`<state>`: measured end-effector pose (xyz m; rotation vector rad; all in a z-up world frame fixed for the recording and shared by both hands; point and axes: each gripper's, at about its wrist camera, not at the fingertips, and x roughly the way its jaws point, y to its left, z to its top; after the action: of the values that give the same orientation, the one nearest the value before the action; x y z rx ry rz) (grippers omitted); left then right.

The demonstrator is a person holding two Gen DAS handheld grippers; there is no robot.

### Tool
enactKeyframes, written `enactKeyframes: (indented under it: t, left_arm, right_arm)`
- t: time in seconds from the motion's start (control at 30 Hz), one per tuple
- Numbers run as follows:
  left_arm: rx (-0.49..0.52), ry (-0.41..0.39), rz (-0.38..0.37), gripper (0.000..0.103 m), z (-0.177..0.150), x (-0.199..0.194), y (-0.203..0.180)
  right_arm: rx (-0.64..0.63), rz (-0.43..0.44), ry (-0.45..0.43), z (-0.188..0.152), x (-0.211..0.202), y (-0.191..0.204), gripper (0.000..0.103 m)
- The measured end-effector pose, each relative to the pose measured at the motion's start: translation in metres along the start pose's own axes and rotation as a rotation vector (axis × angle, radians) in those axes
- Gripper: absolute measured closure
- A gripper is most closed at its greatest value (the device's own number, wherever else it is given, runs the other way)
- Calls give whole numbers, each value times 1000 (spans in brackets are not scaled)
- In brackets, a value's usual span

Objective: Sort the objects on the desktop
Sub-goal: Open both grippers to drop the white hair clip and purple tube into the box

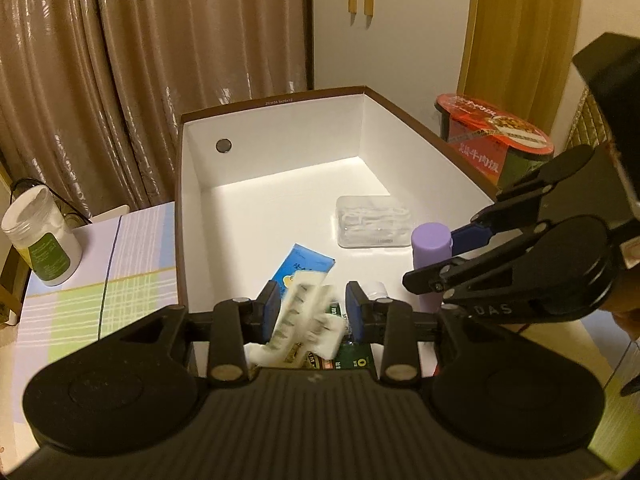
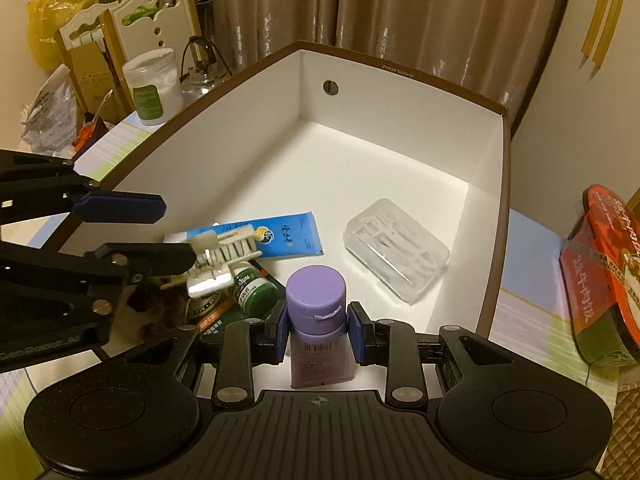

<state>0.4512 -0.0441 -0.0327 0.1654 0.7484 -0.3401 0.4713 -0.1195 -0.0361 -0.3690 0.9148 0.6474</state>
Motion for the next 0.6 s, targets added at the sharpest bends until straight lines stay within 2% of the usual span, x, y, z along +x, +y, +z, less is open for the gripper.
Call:
enactKeyframes:
  t: [0.27, 0.6]
  left_arm:
    - [-14, -16, 4, 72, -1, -8, 3]
    - [-36, -42, 19, 69, 0, -22, 8]
  right_arm:
    - [-9, -11, 1, 4, 4, 6, 73]
    - [-9, -27, -47, 7, -6, 8, 73]
